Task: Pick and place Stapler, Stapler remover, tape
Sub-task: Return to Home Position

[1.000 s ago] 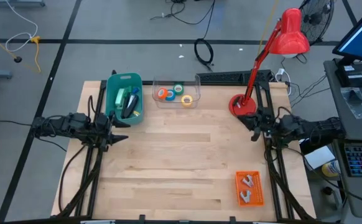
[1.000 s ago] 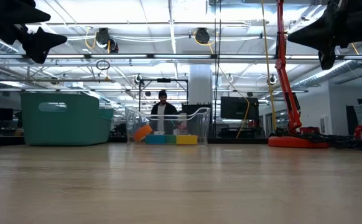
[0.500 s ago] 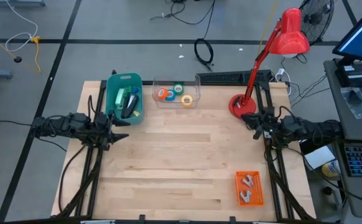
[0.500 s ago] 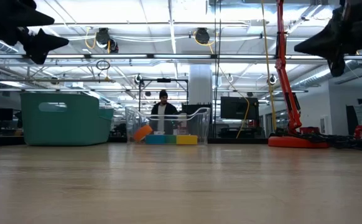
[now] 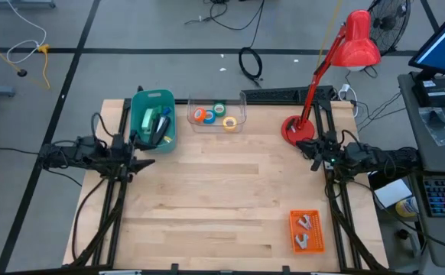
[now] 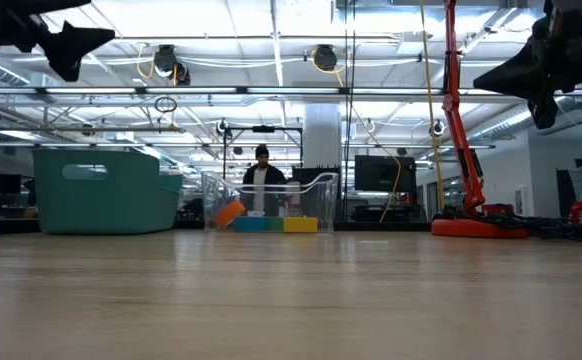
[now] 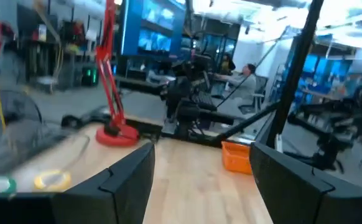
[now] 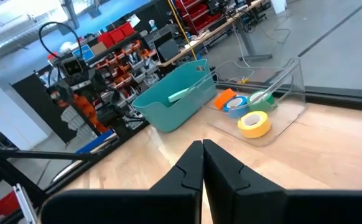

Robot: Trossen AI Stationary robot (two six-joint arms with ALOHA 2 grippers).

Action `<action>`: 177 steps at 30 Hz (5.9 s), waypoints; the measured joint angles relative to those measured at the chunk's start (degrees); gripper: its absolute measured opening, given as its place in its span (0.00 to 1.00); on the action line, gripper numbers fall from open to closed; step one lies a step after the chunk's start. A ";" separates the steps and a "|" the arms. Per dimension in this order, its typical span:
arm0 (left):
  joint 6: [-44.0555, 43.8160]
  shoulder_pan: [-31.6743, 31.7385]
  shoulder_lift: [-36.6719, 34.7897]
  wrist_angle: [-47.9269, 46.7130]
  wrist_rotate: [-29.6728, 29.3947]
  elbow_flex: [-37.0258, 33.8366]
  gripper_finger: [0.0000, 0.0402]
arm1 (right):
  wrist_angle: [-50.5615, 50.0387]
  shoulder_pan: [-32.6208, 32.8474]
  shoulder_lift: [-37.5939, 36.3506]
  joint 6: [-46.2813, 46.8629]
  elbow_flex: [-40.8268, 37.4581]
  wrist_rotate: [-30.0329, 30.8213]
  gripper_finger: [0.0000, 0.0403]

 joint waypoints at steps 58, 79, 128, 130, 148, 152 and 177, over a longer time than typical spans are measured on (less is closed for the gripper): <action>4.42 0.04 0.02 -4.84 8.49 -5.96 0.66 | 13.81 0.02 0.57 -3.04 -9.68 -15.19 0.00; 4.57 0.07 0.04 -2.15 9.96 -10.81 0.66 | 12.26 0.00 0.57 -5.45 -9.70 -15.08 0.00; 4.08 0.07 0.04 -2.19 9.90 -10.81 0.66 | 13.36 0.00 0.57 -9.47 -9.70 -15.10 0.01; 4.07 0.07 0.04 -2.19 9.90 -10.81 0.66 | 13.36 0.00 0.57 -9.47 -9.70 -15.10 0.00; 4.08 0.07 0.04 -2.19 9.90 -10.81 0.66 | 13.36 0.01 0.57 -9.47 -9.70 -15.10 0.01; 4.06 0.07 0.04 -2.19 9.90 -10.81 0.66 | 13.36 0.00 0.57 -9.47 -9.70 -15.12 0.00; 4.08 0.07 0.04 -2.19 9.88 -10.81 0.66 | 13.37 0.01 0.57 -9.46 -9.70 -15.12 0.01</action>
